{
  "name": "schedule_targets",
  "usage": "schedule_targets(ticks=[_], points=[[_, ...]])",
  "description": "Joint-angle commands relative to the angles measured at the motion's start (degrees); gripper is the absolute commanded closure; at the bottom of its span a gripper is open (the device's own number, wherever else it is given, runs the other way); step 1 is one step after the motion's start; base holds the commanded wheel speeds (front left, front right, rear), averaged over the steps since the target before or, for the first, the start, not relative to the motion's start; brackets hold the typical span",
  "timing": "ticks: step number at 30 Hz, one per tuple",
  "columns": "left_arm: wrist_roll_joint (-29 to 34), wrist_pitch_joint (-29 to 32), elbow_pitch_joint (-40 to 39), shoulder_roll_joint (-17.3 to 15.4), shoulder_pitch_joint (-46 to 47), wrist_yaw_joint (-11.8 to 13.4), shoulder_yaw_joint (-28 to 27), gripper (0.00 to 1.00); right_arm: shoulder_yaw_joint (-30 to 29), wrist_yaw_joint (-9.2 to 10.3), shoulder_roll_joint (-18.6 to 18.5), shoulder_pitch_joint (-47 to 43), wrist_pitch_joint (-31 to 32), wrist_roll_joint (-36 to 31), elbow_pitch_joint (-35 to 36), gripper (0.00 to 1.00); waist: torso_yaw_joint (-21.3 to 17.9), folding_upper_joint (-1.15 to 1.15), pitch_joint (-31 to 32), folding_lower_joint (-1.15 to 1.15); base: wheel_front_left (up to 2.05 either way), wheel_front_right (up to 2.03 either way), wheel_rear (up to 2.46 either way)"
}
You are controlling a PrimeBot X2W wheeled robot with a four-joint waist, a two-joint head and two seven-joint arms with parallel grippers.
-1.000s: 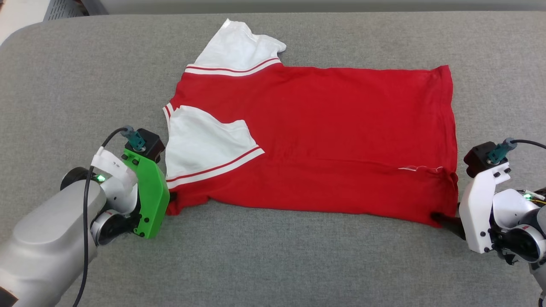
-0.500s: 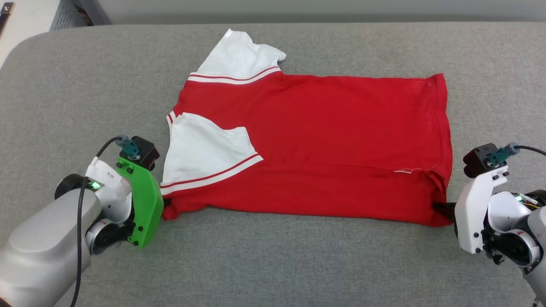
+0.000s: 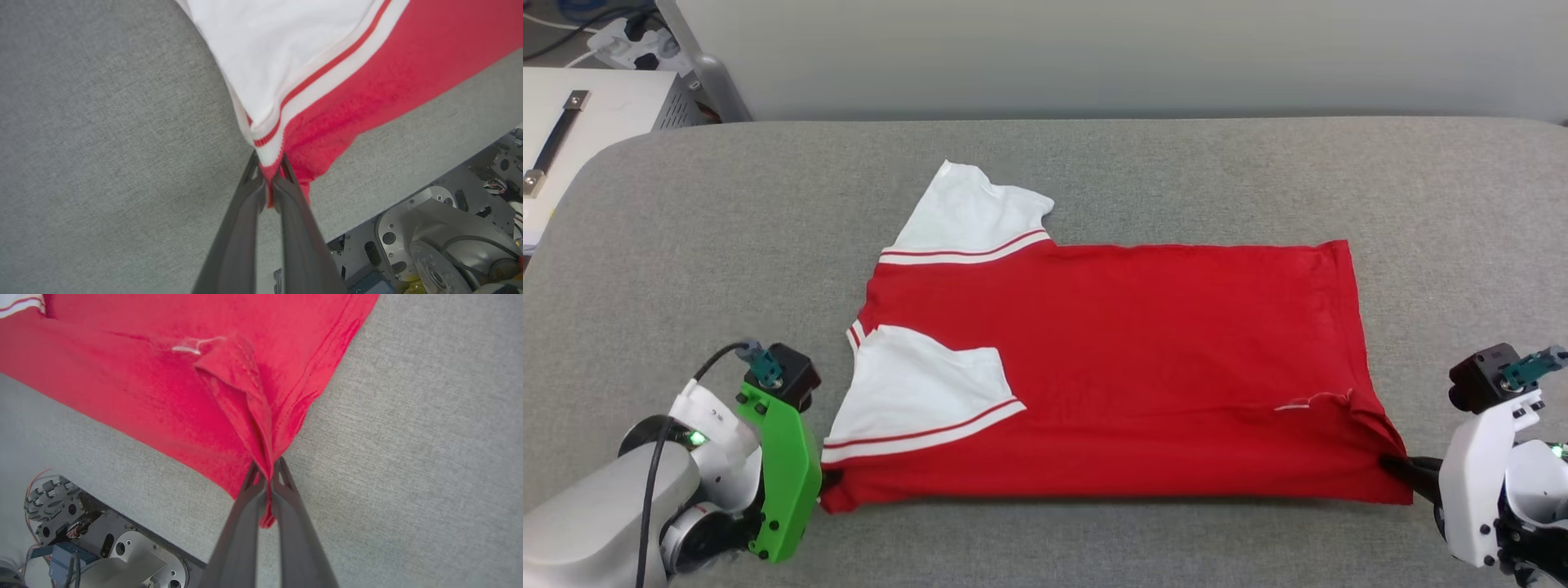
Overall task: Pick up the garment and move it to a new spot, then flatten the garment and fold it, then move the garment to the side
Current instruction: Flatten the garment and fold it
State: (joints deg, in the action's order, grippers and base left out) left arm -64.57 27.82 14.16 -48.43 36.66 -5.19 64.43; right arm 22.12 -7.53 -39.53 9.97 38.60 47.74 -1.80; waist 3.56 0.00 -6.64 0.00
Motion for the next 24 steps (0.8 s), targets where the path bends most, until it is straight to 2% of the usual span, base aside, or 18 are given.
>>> schedule_targets(ticks=[1,7,12,17,18,19,24], points=[[-0.55,0.50,-0.60,-0.96,-1.43,0.74,0.34,1.00,-1.06,0.04,-0.49,-1.39,0.60,0.27,0.58,1.00,-0.07,0.00,0.09,0.00,0.00,0.00,0.00],[-0.23,-0.14,-2.75,-2.14,-3.70,2.68,0.99,1.00,-4.73,0.04,0.02,-5.15,2.88,-0.90,2.17,1.00,-0.11,0.00,-1.38,0.00,0.00,0.00,0.00],[-0.88,-0.79,-1.85,-0.90,-4.90,3.47,1.19,1.00,-5.56,0.04,2.35,-6.17,3.73,-2.74,0.24,1.00,-0.28,0.00,-3.20,0.00,0.00,0.00,0.00],[-0.92,-1.95,0.90,0.53,-5.52,3.71,1.29,1.00,-5.19,0.04,5.52,-5.75,1.73,-4.55,-3.64,1.00,-0.14,0.00,-3.82,0.00,0.00,0.00,0.00],[-1.02,-2.14,1.22,0.66,-5.70,3.89,1.24,0.36,-5.01,0.04,5.79,-5.71,1.00,-5.08,-3.91,0.58,-0.07,0.00,-3.68,0.00,0.00,0.00,0.00],[-0.92,-2.33,1.14,0.55,-5.85,3.78,1.32,0.00,-4.79,0.04,5.81,-5.62,-0.42,-6.30,-3.76,0.00,0.00,0.00,-3.41,0.00,0.00,0.00,0.00],[-0.36,-5.41,-1.92,-2.12,-5.79,4.09,-0.23,0.00,-7.54,0.04,7.74,-7.17,-6.56,-7.36,-1.18,0.00,0.50,0.00,-1.27,0.00,0.00,0.00,0.00]])
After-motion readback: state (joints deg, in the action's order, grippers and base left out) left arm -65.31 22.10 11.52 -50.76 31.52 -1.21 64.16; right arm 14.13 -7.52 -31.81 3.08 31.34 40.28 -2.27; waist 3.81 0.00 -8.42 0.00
